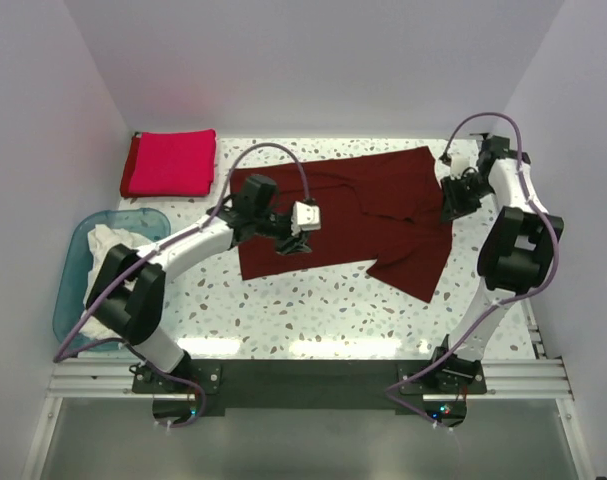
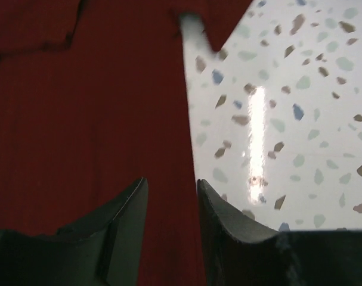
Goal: Fold and stack the t-shirts
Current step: Fold the tshirt
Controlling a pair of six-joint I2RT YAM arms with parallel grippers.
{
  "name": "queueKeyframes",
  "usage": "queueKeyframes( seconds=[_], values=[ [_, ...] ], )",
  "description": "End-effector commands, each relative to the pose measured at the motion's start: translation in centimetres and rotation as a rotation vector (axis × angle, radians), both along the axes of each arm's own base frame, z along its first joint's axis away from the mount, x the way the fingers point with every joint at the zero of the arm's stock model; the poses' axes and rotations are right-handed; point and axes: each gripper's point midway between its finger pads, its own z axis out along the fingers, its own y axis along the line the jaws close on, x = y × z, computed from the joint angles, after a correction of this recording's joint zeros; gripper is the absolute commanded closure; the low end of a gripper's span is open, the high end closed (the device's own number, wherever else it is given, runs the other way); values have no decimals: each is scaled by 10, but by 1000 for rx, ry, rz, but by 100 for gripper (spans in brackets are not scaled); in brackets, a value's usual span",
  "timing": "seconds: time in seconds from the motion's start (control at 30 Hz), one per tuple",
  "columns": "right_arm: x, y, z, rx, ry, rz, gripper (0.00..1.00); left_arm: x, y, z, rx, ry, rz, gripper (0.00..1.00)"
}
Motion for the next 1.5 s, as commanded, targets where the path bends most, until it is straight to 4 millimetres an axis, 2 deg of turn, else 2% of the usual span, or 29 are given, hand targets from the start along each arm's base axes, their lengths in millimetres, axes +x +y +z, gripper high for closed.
queueKeyframes(
  seconds=[0.0, 0.07, 0.17, 0.33, 0.37, 0.4, 0.43, 0.5, 0.53, 0.63, 0.7, 0.8, 0.83, 0.87, 0.9, 0.97, 1.0, 1.07, 1.1, 1.17, 1.2, 1.27, 1.3, 1.37, 1.4, 1.47],
  values=[
    [-33, 15, 13, -10, 17, 121, 75, 10, 54, -32, 113, 255, 340, 57],
    [-51, 18, 0, -25, 56, 156, 76, 13, 82, -50, 159, 326, 456, 57],
    [-65, 21, -23, -60, 85, 183, 77, 16, 107, -66, 190, 373, 555, 58],
    [-83, 18, -53, -164, 132, 233, 78, 14, 136, -96, 288, 422, 651, 60],
    [-92, 21, -61, -178, 153, 259, 78, 10, 143, -103, 317, 435, 670, 61],
    [-92, 21, -62, -199, 137, 272, 78, 9, 149, -109, 334, 453, 682, 61],
    [-103, 18, -68, -227, 162, 294, 78, 6, 157, -115, 352, 480, 703, 61],
    [-110, 23, -68, -251, 155, 332, 78, 3, 169, -126, 392, 505, 718, 61],
    [-124, 25, -74, -254, 181, 356, 78, 2, 179, -130, 403, 526, 738, 61],
    [-142, 30, -72, -287, 184, 420, 78, 3, 195, -142, 456, 545, 761, 62],
    [-165, 35, -75, -281, 221, 463, 78, 4, 202, -146, 478, 543, 761, 62],
    [-188, 52, -58, -205, 229, 521, 77, 14, 209, -145, 486, 511, 764, 62],
    [-192, 57, -52, -175, 223, 538, 74, 21, 210, -139, 479, 498, 762, 61],
    [-187, 62, -37, -155, 171, 546, 72, 24, 206, -134, 455, 491, 736, 60],
    [-196, 75, -25, -77, 177, 562, 70, 28, 201, -121, 417, 468, 713, 59],
    [-185, 81, -2, -66, 89, 586, 64, 33, 189, -97, 338, 419, 640, 53],
    [-183, 81, 5, -66, 67, 596, 62, 37, 185, -78, 298, 367, 622, 51],
    [-178, 78, 11, -94, 21, 653, 58, 36, 177, -58, 249, 311, 554, 46],
    [-177, 76, 12, -110, 6, 675, 57, 34, 175, -44, 225, 270, 528, 44],
    [-181, 68, 3, -153, 8, 750, 52, 28, 170, -33, 196, 234, 469, 41],
    [-176, 64, -1, -180, -13, 768, 49, 26, 169, -24, 177, 206, 455, 41],
    [-178, 60, -11, -203, -18, 802, 38, 19, 165, -19, 150, 185, 424, 40],
    [-170, 59, -14, -224, -52, 804, 36, 16, 164, -12, 132, 159, 417, 40],
    [-173, 57, -26, -237, -58, 819, 34, 10, 163, -14, 114, 133, 400, 38],
    [-164, 53, -29, -274, -85, 821, 35, 8, 164, -9, 103, 107, 400, 38],
    [-165, 48, -42, -306, -80, 838, 39, -1, 164, -16, 102, 94, 371, 38]
  ],
)
